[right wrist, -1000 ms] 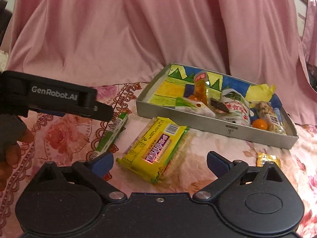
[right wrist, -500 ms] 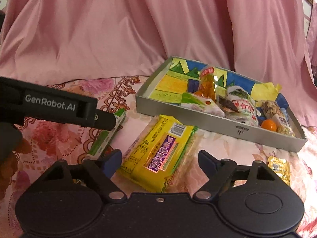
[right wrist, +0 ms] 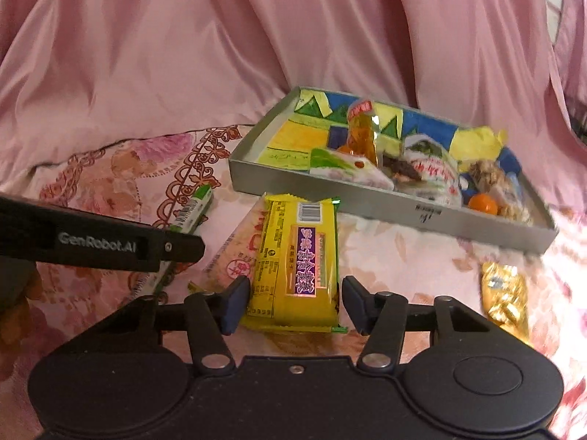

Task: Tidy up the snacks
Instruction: 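Close the right tool on the yellow wafer pack while the left tool grasps the green tube, then carry the yellow wafer pack and green tube up over the tray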

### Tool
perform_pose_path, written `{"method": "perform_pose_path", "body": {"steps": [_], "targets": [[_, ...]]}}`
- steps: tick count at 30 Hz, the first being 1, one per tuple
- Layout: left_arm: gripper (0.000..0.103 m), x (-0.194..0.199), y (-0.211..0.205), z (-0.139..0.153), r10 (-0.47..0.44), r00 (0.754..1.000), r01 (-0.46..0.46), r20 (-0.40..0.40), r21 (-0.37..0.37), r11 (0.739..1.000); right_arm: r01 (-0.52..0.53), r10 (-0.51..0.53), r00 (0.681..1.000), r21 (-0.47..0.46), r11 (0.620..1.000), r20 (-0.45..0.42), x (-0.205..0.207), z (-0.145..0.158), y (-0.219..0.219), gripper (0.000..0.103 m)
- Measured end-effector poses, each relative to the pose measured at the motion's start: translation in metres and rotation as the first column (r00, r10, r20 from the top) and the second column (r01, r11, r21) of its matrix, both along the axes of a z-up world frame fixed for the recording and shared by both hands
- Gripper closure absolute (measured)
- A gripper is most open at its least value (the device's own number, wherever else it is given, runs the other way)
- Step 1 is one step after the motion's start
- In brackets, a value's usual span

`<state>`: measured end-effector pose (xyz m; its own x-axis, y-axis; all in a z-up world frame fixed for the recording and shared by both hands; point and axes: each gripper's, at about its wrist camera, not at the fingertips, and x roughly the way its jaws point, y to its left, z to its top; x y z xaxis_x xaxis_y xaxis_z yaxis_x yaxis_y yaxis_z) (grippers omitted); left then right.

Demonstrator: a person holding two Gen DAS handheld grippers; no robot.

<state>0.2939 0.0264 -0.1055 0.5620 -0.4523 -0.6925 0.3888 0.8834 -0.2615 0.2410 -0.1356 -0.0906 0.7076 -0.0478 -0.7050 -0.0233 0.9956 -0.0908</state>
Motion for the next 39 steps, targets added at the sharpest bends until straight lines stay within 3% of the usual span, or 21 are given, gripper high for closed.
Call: {"method": "perform_pose_path", "body": {"steps": [6,13,18,35,39], "targets": [[0.050,0.004,-0.003,-0.003,0.008,1.000,-0.008,0.006,0.016,1.000,-0.023,0.024,0.999,-0.022,0.999,0.031,0.007,-0.001,-0.004,0.044],[0.052,0.006,-0.009,-0.004,0.021,1.000,-0.022,0.003,0.049,0.999,0.021,-0.022,1.000,0.082,0.996,0.021,0.017,-0.003,-0.019,0.043],[0.079,0.007,-0.012,-0.002,0.024,1.000,-0.023,-0.008,0.091,0.996,0.031,-0.032,0.999,0.141,0.989,0.008,0.018,-0.004,-0.022,0.051],[0.082,-0.030,-0.022,0.011,0.037,0.992,-0.020,-0.120,0.142,0.990,0.014,-0.012,1.000,0.067,0.998,-0.029,-0.017,0.007,-0.019,0.053],[0.082,-0.038,-0.022,0.013,0.044,0.987,-0.027,-0.156,0.113,0.993,0.004,-0.003,1.000,0.059,0.998,-0.024,-0.029,0.012,-0.018,0.053]]}}
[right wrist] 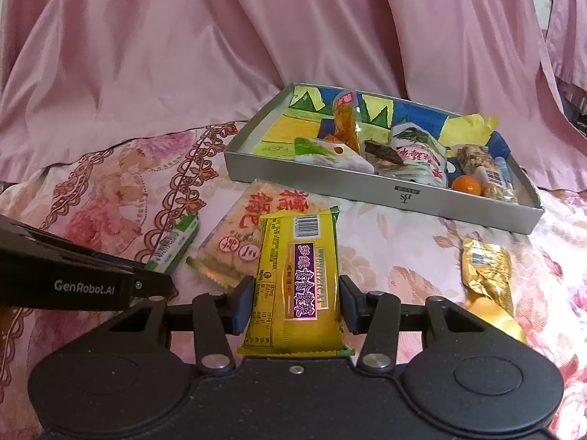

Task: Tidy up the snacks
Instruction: 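Carry the yellow wafer pack and green tube up over the tray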

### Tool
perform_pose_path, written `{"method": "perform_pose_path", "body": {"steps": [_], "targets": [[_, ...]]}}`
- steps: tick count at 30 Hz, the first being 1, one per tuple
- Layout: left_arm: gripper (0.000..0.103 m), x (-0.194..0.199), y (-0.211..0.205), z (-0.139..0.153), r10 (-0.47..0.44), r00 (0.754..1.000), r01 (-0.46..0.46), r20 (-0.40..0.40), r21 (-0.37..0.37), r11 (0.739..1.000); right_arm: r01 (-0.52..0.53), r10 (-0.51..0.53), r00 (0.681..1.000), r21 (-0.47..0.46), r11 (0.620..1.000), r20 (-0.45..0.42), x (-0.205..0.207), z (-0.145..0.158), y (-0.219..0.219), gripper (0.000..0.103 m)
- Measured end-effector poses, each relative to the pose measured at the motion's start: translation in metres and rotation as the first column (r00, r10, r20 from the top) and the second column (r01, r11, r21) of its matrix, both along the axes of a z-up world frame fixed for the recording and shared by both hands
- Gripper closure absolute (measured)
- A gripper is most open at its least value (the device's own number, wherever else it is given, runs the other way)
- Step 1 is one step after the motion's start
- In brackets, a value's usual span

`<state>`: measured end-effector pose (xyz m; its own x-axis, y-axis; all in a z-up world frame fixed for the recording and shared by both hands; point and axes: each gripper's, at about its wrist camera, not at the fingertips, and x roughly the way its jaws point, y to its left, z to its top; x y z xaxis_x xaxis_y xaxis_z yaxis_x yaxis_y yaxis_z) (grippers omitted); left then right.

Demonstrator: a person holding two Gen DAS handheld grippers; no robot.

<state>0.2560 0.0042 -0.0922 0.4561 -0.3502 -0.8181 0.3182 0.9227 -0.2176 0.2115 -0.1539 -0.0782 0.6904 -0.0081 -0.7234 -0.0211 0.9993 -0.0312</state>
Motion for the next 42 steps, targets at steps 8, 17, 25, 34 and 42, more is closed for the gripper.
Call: {"method": "perform_pose_path", "body": {"steps": [8,17,25,34,42], "targets": [[0.082,-0.024,0.000,0.009,0.039,0.999,-0.039,-0.016,-0.032,0.999,0.001,-0.001,1.000,-0.003,1.000,0.027,-0.040,0.017,0.000,0.053],[0.082,-0.054,0.000,0.042,0.080,0.993,-0.072,0.085,-0.097,0.993,0.047,-0.056,0.994,0.087,0.995,0.095,-0.059,0.042,-0.016,0.053],[0.082,-0.055,-0.005,0.074,0.101,0.980,-0.077,0.170,-0.144,0.987,0.037,-0.057,0.981,0.111,0.993,0.185,-0.068,0.074,-0.029,0.053],[0.082,-0.029,-0.028,0.116,0.084,0.957,-0.044,0.279,-0.147,0.988,-0.042,0.020,0.965,0.078,0.996,0.261,-0.036,0.104,-0.050,0.053],[0.082,0.035,-0.066,0.126,0.055,0.937,-0.020,0.344,-0.105,0.994,-0.020,0.012,0.933,0.020,1.000,0.359,0.027,0.106,-0.100,0.053]]}}
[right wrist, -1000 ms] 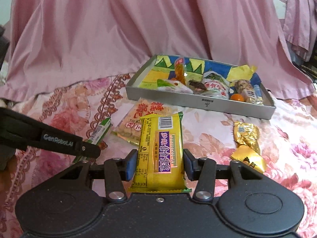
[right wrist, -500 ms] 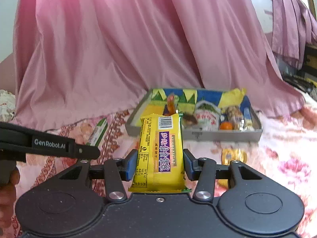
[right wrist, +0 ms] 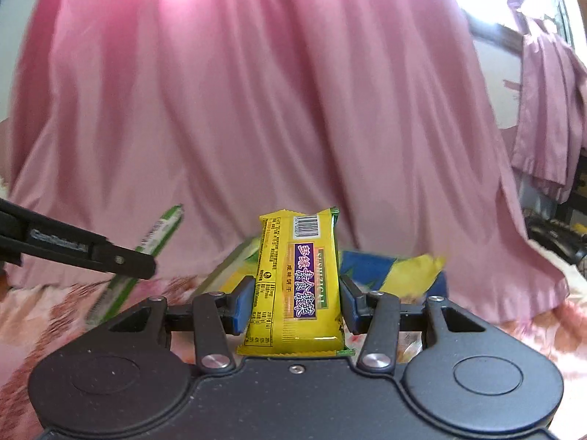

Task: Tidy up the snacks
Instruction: 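Carry the yellow wafer pack and green tube up over the tray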

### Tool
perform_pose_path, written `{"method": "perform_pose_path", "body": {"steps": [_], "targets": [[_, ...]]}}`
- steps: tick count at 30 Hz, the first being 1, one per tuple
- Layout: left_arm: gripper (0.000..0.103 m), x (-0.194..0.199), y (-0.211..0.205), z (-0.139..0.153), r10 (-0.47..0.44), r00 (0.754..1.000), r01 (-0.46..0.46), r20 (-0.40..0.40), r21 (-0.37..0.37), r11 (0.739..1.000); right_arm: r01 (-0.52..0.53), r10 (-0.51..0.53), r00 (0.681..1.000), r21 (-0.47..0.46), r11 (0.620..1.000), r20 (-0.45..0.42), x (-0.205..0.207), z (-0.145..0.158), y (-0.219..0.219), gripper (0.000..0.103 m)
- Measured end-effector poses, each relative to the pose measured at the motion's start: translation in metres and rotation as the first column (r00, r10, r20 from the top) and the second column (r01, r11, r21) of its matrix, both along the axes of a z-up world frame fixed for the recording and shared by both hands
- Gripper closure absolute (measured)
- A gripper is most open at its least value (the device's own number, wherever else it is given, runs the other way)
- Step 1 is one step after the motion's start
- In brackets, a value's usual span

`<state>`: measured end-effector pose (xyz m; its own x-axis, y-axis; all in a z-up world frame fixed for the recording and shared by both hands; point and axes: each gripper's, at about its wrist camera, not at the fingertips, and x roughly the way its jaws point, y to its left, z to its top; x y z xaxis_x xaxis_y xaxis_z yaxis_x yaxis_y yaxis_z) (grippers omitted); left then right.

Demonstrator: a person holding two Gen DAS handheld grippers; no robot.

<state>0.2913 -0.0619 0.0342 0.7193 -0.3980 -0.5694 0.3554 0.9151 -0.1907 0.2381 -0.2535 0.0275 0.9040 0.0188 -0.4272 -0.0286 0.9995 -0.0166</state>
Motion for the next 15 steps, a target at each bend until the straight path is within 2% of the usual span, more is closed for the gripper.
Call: {"method": "perform_pose_path", "body": {"steps": [5,12,15], "targets": [[0.082,0.041,-0.021,-0.012,0.004,1.000,-0.004,0.014,0.038,0.999,0.080,-0.080,0.997,0.097,0.992,-0.007,0.047,-0.022,-0.026,0.053],[0.082,0.088,-0.038,-0.048,0.036,0.999,-0.034,-0.021,0.081,0.996,0.112,-0.107,0.994,0.173,0.979,-0.038,0.101,-0.056,-0.033,0.053],[0.082,0.103,-0.042,-0.063,0.048,0.998,-0.043,-0.045,0.096,0.994,0.113,-0.106,0.993,0.169,0.979,-0.051,0.114,-0.069,-0.031,0.053]]}}
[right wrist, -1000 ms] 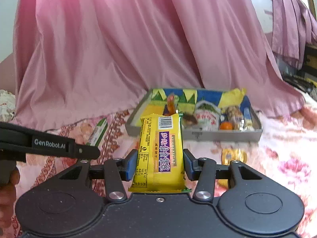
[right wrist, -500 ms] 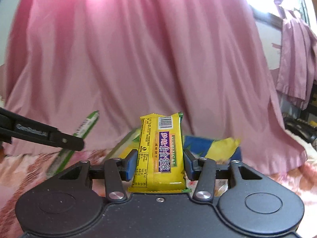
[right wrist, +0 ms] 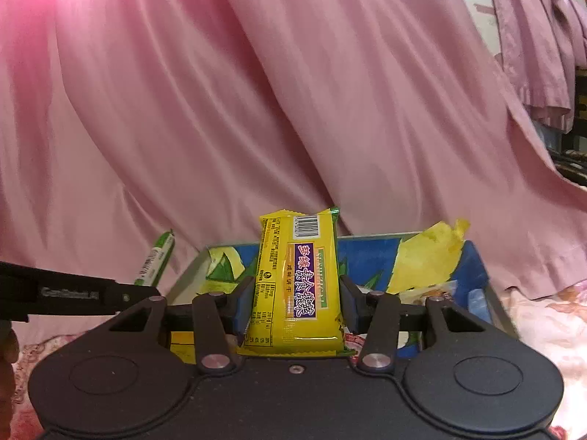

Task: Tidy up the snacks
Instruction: 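Carry the yellow wafer pack and green tube up over the tray, then lower the wafer pack and green tube into the tray and open both tools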

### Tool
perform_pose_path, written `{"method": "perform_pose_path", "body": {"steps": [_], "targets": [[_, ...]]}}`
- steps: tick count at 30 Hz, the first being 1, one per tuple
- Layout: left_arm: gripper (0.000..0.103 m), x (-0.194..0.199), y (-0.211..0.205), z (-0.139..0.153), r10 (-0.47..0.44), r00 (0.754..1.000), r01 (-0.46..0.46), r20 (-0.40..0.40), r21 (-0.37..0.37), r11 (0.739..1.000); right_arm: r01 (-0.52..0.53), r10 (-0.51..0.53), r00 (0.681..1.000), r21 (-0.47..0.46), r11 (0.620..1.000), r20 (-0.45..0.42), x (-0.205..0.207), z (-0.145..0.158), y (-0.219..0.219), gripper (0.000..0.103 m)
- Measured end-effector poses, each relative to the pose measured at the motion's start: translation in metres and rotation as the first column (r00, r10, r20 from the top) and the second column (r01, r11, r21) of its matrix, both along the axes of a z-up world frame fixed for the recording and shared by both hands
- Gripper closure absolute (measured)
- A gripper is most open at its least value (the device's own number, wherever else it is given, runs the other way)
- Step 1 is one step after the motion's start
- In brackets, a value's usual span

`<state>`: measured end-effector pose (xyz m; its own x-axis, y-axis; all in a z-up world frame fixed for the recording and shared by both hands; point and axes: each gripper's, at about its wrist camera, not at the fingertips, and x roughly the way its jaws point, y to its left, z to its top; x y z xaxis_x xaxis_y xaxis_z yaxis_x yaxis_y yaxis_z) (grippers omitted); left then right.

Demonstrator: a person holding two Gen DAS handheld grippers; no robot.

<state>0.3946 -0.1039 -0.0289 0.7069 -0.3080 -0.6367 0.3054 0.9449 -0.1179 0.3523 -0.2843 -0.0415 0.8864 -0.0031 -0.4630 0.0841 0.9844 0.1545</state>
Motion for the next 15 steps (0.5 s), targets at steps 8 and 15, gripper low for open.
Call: {"method": "perform_pose_path", "body": {"steps": [8,15], "targets": [[0.082,0.027,-0.012,-0.033,0.013,0.999,-0.012,-0.046,0.029,1.000,0.018,-0.016,0.998,0.027,0.999,-0.062,0.022,-0.028,-0.005,0.053],[0.082,0.033,-0.016,-0.046,0.022,0.997,-0.019,-0.073,0.051,0.999,0.034,-0.029,0.995,0.042,0.999,-0.097,0.028,-0.038,-0.008,0.053]]}}
